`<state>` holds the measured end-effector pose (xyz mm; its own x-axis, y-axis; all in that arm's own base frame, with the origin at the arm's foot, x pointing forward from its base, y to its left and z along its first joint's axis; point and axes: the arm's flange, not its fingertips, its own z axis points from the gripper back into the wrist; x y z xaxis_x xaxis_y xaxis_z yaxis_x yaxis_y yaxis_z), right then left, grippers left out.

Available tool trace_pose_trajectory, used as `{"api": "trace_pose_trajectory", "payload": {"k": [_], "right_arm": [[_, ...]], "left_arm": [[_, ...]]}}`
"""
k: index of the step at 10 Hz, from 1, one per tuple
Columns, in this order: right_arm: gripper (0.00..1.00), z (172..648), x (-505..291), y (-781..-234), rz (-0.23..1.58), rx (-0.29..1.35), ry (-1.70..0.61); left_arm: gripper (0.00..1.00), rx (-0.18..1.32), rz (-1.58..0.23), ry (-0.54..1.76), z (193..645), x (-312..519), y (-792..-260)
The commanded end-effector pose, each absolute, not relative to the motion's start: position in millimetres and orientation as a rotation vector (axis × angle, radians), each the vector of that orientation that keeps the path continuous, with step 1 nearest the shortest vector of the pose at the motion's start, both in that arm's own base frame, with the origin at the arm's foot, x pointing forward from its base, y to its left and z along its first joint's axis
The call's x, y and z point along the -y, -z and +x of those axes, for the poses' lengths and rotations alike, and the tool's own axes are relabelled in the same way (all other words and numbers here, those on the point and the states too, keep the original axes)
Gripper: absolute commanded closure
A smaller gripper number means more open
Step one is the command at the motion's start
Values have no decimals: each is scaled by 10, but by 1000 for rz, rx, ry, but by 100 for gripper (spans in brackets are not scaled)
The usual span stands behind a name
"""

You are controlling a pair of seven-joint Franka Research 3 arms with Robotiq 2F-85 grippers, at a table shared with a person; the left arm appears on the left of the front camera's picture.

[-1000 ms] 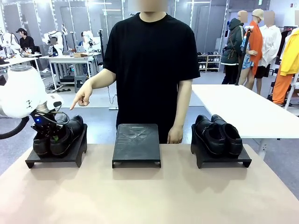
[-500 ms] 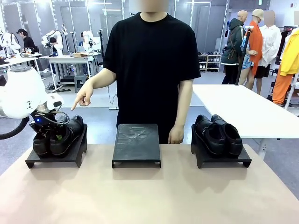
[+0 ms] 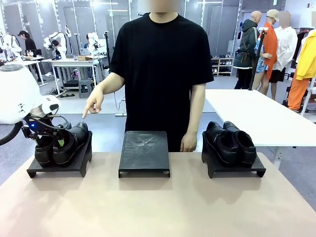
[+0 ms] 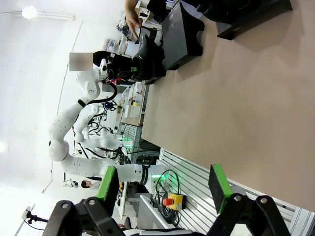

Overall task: Place the shoes on the stand as instructed by the person.
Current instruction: Pick up another pair of Shoes and place it on the Shoes Stand indicated by the person.

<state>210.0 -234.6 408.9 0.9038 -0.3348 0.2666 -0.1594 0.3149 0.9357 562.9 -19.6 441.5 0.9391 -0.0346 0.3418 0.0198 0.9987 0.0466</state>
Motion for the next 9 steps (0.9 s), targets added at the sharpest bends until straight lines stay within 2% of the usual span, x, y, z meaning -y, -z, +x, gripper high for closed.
{"api": "trace_pose_trajectory", "payload": {"k": [1,9], "right_arm": [[7,2104,2359,-4111,1264,483,108],[7,2104,2359,-4111,1264,483,108]], "left_arm": [[0,352,63,29,5741,182,-4341],[0,352,63,29,5741,182,-4341]]}}
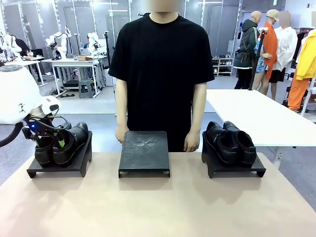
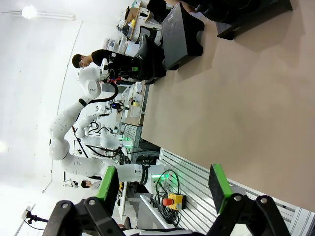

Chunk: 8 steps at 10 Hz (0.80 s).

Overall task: Place the shoes on the stand as instructed by the person.
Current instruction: Pick up another pair of Shoes and place it on the Shoes Stand indicated by the person.

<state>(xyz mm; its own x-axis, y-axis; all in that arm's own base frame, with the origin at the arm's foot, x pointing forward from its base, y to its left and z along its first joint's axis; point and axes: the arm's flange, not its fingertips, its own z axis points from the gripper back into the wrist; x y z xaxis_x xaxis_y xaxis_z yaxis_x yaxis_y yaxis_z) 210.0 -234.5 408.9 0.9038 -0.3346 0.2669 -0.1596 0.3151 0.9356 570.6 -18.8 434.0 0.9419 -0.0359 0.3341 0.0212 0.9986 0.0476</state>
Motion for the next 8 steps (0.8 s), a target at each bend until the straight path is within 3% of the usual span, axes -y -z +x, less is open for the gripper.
{"api": "trace_pose_trajectory", "payload": {"k": [1,6,8], "right_arm": [[7,2104,2359,-4111,1264,483,108],[7,2104,2359,-4111,1264,483,108],[7,2104,2359,-4111,1264,483,108]], "left_arm": [[0,352,63,29,5741,182,-4341],[0,342,44,29,5706,188,-4341],[0,229,-120,55,5397,52,-4949]]}}
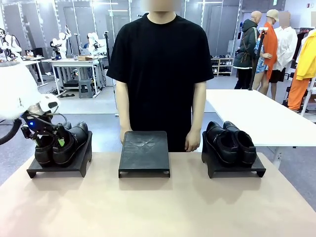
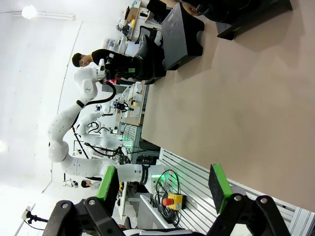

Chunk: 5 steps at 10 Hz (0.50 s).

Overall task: Place the shoes on the stand as instructed by the person.
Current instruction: Pick up another pair of Shoes and place it on the Shoes Stand indicated by the person.

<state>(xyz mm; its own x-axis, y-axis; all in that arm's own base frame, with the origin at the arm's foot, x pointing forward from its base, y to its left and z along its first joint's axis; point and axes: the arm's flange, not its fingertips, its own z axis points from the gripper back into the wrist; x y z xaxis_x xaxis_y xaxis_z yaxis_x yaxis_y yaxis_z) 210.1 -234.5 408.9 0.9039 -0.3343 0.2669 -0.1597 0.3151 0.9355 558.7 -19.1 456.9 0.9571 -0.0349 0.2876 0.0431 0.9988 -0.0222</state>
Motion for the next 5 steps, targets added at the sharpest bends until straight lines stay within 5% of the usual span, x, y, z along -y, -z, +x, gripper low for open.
{"api": "trace_pose_trajectory", "payload": {"k": [1,5], "right_arm": [[7,2104,2359,-4111,1264,483,108],[7,2104,2359,-4111,1264,483,108]], "left_arm": [[0,220,-188,72,5197,-82,-5196],[0,198,-639,120,4440,-997,-5625]]}}
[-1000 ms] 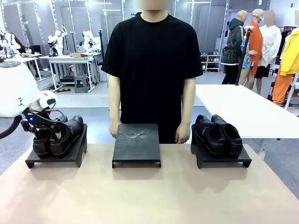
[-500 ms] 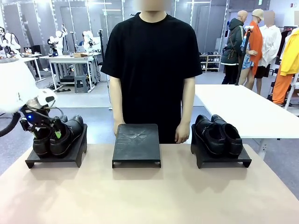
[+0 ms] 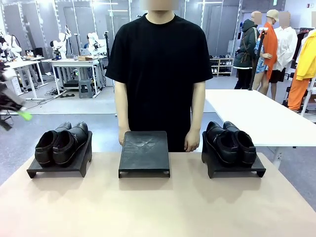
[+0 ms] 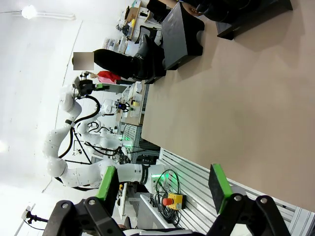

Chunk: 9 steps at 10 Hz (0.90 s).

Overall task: Place the shoes on the stand as instructed by the person.
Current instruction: Pick up another pair of Shoes and place it on the Shoes Stand indicated by the person.

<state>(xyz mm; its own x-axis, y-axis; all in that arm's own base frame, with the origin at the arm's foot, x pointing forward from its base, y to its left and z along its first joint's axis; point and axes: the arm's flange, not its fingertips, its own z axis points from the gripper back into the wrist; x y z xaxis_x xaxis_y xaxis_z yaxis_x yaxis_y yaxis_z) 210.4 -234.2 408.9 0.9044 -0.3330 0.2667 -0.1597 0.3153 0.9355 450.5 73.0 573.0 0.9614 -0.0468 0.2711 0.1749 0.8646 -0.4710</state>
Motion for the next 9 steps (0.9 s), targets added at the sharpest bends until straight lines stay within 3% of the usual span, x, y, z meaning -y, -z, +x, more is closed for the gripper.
{"api": "trace_pose_trajectory", "payload": {"k": [1,5,9], "right_arm": [[7,2104,2359,-4111,1264,483,108],[7,2104,2359,-4111,1264,483,108],[7,2104,2359,-4111,1264,483,108]], "left_arm": [[0,199,-763,139,4259,-1290,-5625],[0,324,-1236,237,3594,-2557,-5230],[0,333,-1404,150,3605,-3319,-4527]]}}
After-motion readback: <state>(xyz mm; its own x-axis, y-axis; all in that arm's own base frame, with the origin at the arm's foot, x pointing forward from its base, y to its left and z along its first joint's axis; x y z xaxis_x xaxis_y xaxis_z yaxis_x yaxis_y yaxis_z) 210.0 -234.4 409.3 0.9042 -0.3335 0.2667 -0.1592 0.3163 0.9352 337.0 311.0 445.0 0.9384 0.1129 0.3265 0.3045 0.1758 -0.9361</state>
